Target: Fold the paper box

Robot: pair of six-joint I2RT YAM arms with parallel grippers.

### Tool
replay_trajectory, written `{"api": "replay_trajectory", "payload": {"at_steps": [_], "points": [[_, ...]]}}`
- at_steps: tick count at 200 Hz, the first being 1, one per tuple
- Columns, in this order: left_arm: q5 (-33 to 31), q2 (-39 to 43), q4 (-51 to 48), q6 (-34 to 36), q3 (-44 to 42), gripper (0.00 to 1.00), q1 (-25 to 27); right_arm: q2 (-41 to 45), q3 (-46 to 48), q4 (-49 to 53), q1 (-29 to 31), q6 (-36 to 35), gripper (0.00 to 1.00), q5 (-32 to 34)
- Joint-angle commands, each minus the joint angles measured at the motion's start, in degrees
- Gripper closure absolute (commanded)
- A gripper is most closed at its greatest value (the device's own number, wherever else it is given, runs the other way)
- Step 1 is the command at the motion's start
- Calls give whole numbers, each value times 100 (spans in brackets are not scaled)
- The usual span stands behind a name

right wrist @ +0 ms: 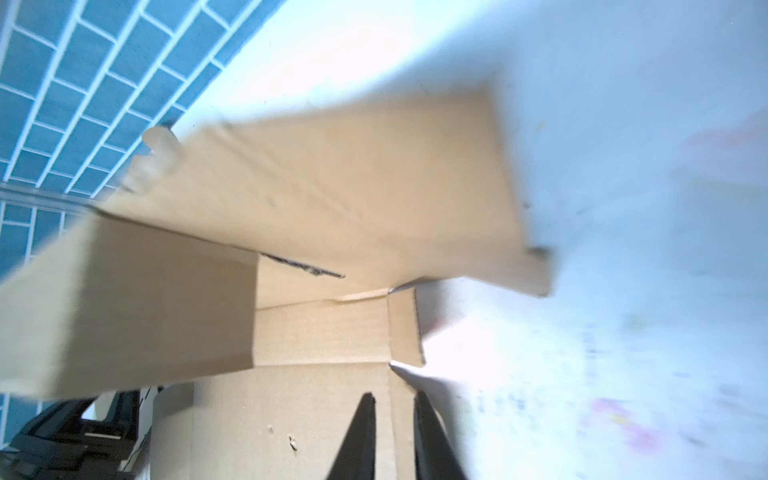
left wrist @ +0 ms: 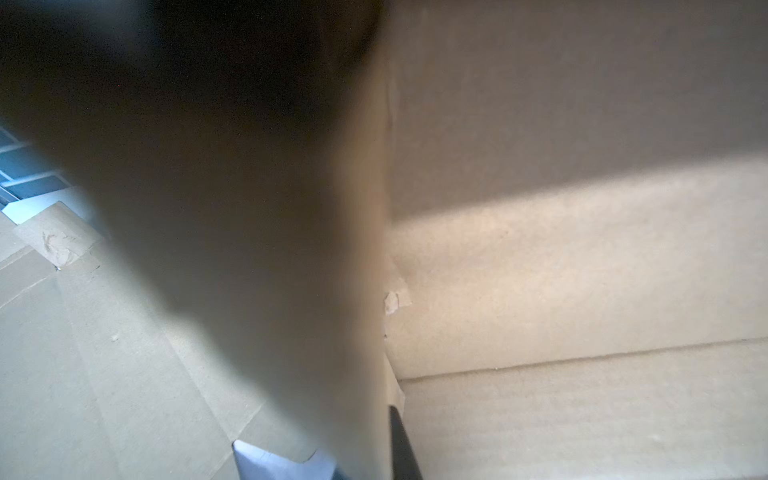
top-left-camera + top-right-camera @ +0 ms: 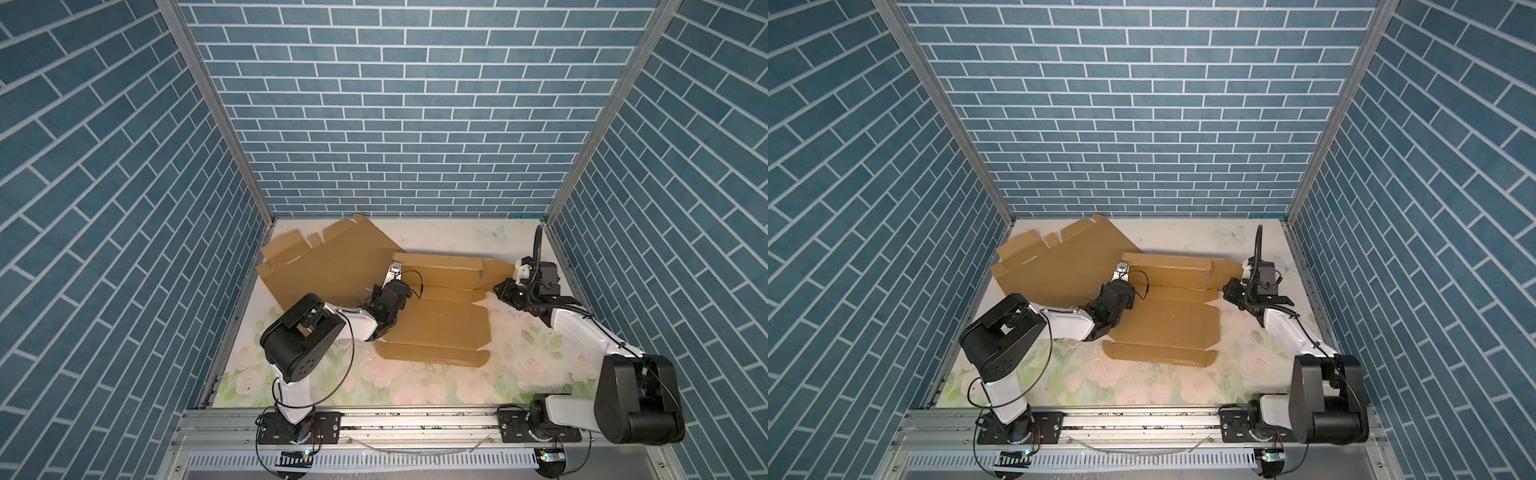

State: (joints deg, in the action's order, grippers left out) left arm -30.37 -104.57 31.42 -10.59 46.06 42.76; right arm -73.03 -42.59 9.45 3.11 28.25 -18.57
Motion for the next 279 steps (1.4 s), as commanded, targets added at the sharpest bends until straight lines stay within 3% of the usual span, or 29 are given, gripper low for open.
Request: {"api": "replay_trajectory", "payload": {"at_steps": [1,47,81,93,149,190,223,279], "points": [[-34,-88,-413,177,56,100,-18,295,-346,783,-253,-733,74,301],[-6,-103,-440,182,83,100,-31,625,50,-553,-301,-2141,51,955],[17,-133,-495,184,136,100,-40,-37,-343,-550,-316,-3062,49,699],[20,-125,-491,188,130,100,-47,-256,-451,-534,-344,-3283,50,303],[40,-142,-520,184,144,100,-56,-897,-836,-239,-362,-3996,60,-506],[36,-151,-519,180,149,100,-58,-824,-902,133,-355,-4233,87,-932],[39,-160,-525,180,162,100,-58,-582,-752,-21,-328,-3885,100,-890],[55,-168,-525,183,166,100,-58,-204,-637,-20,-115,-3182,100,-835]]}}
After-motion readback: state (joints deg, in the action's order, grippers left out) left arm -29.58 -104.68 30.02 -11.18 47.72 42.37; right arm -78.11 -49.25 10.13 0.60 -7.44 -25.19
